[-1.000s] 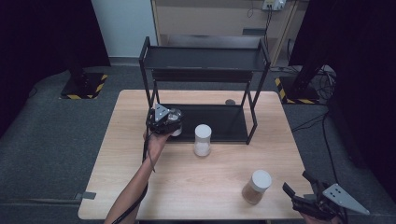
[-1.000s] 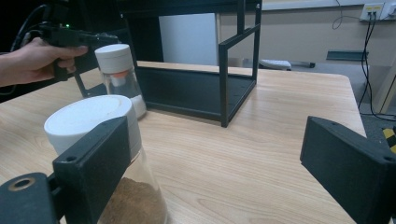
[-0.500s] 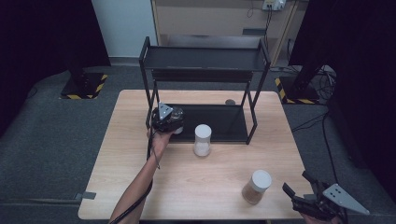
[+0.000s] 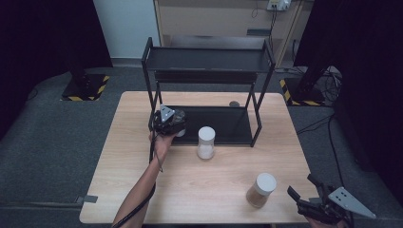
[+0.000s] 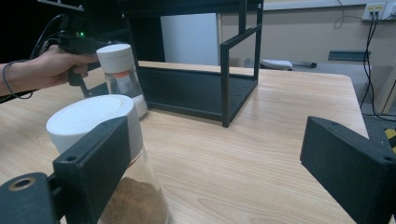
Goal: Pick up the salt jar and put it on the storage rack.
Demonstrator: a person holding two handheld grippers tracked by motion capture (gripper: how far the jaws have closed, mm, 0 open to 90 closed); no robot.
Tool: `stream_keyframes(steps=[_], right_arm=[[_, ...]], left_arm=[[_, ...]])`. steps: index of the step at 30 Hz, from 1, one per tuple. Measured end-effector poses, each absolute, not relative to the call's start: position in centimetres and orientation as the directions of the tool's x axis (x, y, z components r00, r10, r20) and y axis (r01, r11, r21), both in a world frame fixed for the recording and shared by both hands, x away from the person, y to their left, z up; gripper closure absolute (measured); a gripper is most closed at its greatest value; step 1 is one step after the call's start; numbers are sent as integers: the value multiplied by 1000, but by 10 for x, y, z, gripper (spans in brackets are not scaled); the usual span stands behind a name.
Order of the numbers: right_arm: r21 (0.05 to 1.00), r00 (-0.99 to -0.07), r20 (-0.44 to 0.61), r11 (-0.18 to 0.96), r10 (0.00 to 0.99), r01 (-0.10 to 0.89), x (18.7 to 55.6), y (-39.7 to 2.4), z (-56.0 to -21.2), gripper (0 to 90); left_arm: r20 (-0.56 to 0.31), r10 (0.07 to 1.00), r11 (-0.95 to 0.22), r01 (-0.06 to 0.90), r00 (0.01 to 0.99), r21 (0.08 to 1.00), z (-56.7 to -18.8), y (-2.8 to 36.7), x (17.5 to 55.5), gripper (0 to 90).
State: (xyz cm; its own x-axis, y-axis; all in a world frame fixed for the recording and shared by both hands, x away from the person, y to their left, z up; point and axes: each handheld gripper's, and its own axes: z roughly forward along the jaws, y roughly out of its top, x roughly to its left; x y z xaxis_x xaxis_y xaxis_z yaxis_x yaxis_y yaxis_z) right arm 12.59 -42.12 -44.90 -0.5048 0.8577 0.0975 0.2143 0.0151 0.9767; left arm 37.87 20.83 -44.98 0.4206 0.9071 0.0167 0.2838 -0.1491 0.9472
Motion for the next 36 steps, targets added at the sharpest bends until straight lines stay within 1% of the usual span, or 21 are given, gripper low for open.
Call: stream_keyframes(steps=[8,10,11,12,14,25,36], right_arm=[[976,-505,99,15,857,217,126,-421,-449,91],[976,-506,99,15,857,217,126,-421,-449,91],[976,-506,99,15,857,217,126,-421,-449,91],[976,-506,99,15,857,217,126,-421,-449,91],[976,-505,100,14,857,216,126,-421,-449,91],[976,-505,99,15,858,216,126,-421,-449,90],[976,-506,100,13,857,215,126,-421,-449,90]], left_arm=[[13,906,-145,280,423,949,-452,209,378,329],[1,907,-132,282,422,950,-452,210,378,302],[-1,905,-130,280,425,951,-452,210,378,257],[-5,904,-129,283,427,951,-452,210,378,257],[-17,902,-120,287,432,950,-451,212,379,195],[23,889,-156,254,457,955,-432,211,378,133],[0,879,-133,246,476,960,-414,219,373,67]])
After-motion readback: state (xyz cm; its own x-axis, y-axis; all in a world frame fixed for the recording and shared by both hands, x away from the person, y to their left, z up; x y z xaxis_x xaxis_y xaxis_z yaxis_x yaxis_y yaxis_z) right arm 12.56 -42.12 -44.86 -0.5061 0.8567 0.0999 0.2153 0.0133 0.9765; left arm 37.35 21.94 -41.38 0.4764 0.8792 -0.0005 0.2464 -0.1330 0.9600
